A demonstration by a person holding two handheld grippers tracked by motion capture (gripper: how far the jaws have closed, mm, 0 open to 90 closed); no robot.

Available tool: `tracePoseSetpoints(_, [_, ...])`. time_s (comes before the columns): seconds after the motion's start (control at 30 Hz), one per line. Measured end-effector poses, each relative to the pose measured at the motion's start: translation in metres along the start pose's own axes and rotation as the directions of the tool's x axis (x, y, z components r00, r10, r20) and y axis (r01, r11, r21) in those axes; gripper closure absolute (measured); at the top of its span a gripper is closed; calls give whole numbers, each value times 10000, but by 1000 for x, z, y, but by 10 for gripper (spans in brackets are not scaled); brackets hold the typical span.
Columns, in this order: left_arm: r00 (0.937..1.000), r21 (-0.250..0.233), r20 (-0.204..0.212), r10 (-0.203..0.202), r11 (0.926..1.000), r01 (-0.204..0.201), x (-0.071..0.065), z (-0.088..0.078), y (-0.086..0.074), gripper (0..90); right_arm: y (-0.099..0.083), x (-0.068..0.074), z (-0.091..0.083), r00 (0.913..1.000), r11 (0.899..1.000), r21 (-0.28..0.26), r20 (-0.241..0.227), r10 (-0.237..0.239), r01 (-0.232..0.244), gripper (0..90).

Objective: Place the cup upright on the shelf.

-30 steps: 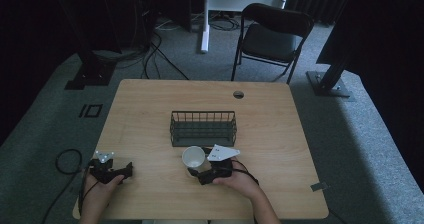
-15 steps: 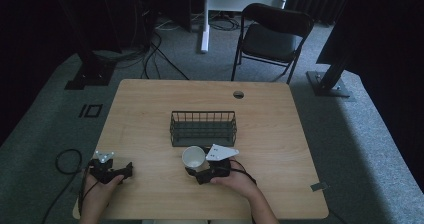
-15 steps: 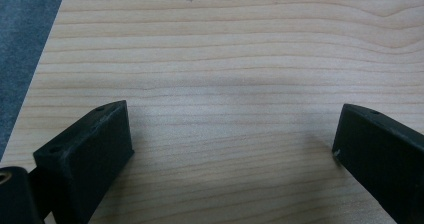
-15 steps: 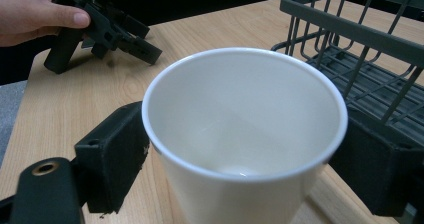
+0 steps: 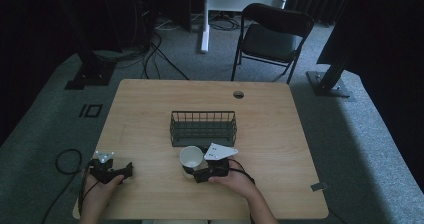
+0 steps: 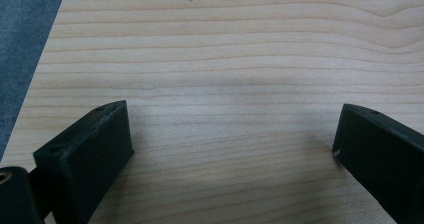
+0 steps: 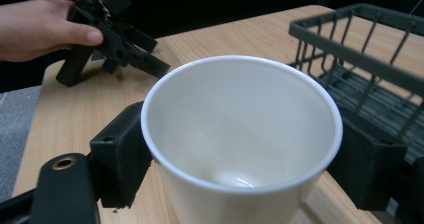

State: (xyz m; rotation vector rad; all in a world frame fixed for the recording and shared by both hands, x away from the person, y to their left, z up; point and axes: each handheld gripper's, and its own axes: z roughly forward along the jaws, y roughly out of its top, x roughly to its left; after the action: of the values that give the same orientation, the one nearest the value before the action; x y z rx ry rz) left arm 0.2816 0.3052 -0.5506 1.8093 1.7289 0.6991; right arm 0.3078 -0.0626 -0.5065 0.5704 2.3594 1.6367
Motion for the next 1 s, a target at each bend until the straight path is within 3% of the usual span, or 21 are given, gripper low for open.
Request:
tracePoseSetpoints(0.3, [10000, 1, 0, 3, 10000, -3, 0, 0, 0, 27, 21, 2, -1, 9999, 9998, -146, -58, -132, 131, 193])
tracePoseSetpoints(0.53, [10000, -15, 0, -15, 10000, 15, 0, 0, 0, 27, 42, 1, -6, 9999, 9973, -730, -81, -69, 63, 193])
tracePoseSetpoints(1.0, [10000, 15, 9, -8, 10000, 8, 0, 0, 0, 27, 79, -4, -16, 9982, 9871, -1567, 548, -232, 316, 194])
